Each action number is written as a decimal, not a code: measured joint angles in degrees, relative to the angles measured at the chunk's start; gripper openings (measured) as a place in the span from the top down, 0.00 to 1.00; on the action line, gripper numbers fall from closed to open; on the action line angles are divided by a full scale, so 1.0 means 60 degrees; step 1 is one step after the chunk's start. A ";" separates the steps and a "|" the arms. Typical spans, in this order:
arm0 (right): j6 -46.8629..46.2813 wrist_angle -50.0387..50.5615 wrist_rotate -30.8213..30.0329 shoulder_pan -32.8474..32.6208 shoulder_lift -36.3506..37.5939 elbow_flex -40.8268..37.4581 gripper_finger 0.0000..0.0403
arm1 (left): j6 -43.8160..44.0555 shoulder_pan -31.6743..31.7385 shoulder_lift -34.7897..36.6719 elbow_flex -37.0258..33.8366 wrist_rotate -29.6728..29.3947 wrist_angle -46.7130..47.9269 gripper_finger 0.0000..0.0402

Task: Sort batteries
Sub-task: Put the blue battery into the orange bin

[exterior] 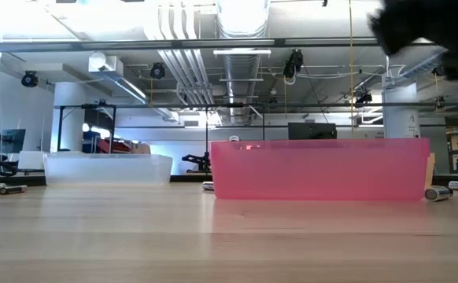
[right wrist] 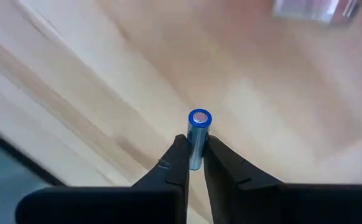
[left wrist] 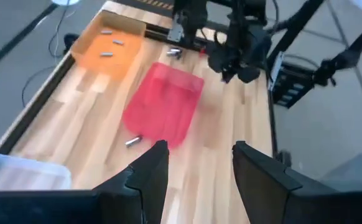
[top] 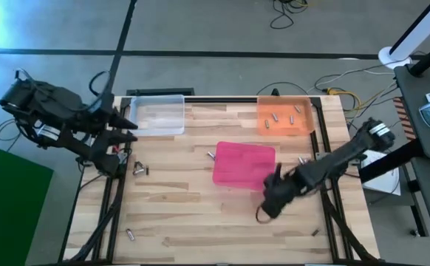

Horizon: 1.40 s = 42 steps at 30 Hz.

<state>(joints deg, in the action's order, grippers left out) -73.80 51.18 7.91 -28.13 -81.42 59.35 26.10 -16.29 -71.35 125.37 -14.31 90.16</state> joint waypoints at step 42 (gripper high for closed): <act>0.9297 -0.1515 -0.1345 1.3509 -0.2309 0.0456 0.89 | 0.3745 0.0000 0.1297 -0.5228 0.1452 -0.0024 0.61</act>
<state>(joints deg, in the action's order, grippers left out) -18.02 42.09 -0.16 52.93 -95.27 62.08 48.58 -16.29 -63.57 94.00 -5.59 90.02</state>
